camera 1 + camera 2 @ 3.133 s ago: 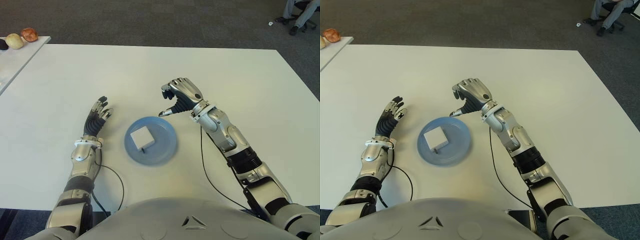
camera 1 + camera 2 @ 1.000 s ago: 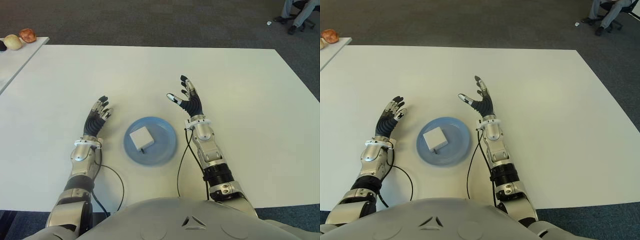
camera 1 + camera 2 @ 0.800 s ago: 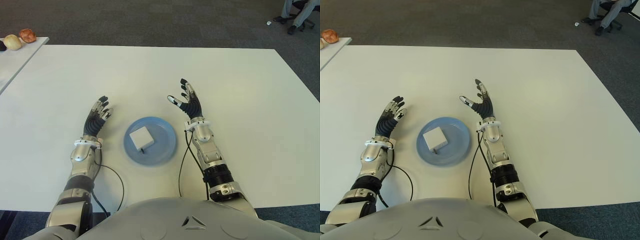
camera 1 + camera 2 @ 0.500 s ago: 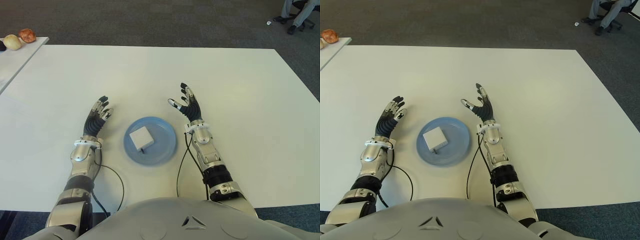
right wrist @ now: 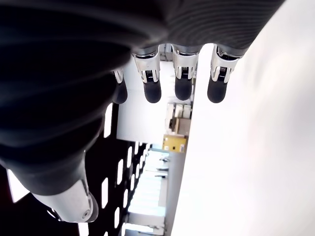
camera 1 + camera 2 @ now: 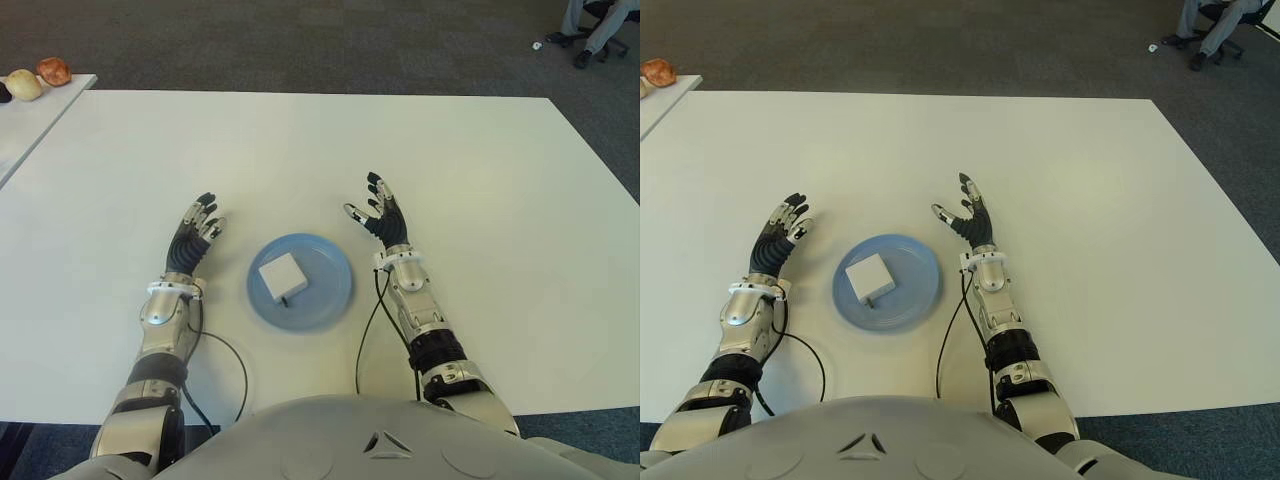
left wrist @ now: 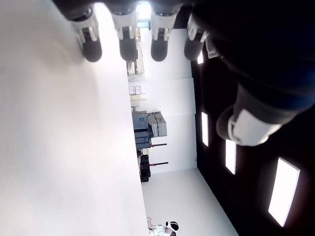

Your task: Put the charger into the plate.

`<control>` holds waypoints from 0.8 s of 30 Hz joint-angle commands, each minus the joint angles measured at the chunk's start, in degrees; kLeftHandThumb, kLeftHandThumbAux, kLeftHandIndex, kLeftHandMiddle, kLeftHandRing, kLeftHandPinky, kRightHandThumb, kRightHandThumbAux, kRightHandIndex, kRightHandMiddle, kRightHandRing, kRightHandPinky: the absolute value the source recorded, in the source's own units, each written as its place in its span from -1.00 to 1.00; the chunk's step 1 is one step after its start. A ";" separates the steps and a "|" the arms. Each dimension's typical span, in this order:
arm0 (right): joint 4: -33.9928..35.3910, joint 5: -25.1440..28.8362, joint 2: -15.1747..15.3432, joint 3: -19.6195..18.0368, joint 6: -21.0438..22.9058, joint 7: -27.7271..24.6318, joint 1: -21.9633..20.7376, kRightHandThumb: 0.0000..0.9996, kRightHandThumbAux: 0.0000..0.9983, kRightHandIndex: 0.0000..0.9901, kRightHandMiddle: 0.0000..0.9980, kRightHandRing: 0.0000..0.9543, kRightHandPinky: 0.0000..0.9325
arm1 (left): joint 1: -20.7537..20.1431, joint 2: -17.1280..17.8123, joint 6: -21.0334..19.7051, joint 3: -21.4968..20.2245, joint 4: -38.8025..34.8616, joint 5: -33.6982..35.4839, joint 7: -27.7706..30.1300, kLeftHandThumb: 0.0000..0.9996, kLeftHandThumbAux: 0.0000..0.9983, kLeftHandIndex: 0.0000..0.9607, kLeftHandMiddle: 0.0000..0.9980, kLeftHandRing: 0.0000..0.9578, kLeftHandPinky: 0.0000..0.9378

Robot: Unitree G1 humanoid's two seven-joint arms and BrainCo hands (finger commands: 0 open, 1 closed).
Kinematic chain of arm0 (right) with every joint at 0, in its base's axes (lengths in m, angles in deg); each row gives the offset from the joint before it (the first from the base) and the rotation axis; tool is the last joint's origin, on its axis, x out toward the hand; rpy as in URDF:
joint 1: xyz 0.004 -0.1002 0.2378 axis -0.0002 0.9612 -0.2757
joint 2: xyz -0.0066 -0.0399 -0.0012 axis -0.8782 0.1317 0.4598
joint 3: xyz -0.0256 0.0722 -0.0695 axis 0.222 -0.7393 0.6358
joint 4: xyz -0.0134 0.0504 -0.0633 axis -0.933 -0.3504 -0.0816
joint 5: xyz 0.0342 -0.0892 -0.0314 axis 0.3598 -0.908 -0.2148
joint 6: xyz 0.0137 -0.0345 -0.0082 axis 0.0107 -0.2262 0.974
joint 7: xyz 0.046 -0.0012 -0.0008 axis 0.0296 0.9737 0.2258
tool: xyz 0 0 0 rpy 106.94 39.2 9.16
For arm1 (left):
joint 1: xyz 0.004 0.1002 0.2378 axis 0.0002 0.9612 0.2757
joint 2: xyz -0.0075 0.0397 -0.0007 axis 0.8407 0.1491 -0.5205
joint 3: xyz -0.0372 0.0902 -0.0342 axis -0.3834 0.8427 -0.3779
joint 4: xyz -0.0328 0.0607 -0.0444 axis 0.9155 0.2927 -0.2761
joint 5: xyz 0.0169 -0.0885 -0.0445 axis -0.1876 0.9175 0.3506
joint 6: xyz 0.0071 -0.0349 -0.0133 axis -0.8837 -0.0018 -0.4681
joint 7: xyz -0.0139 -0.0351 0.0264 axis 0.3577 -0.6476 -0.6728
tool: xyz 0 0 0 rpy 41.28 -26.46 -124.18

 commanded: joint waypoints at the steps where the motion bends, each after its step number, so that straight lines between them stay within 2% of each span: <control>1: -6.48 1.74 0.52 -1.42 -3.22 -0.75 -1.63 -0.92 0.50 -1.00 -0.97 -1.00 -0.99 | 4.74 -1.34 -3.48 0.63 3.53 -0.05 1.76 -1.00 0.11 -0.94 -0.86 -0.89 -0.86; 12: -17.22 2.60 0.77 -3.32 -8.74 -0.97 -4.47 -0.87 0.42 -1.00 -0.98 -1.00 -1.00 | 5.08 -1.12 -3.65 0.31 3.29 0.17 2.35 -1.00 0.12 -0.94 -0.86 -0.88 -0.85; 24: -23.41 3.69 0.64 -5.20 -10.81 -1.72 -6.44 -0.85 0.33 -1.00 -1.00 -1.00 -1.00 | 5.59 -0.93 -3.79 0.24 2.65 0.66 3.06 -1.00 0.14 -0.94 -0.87 -0.88 -0.85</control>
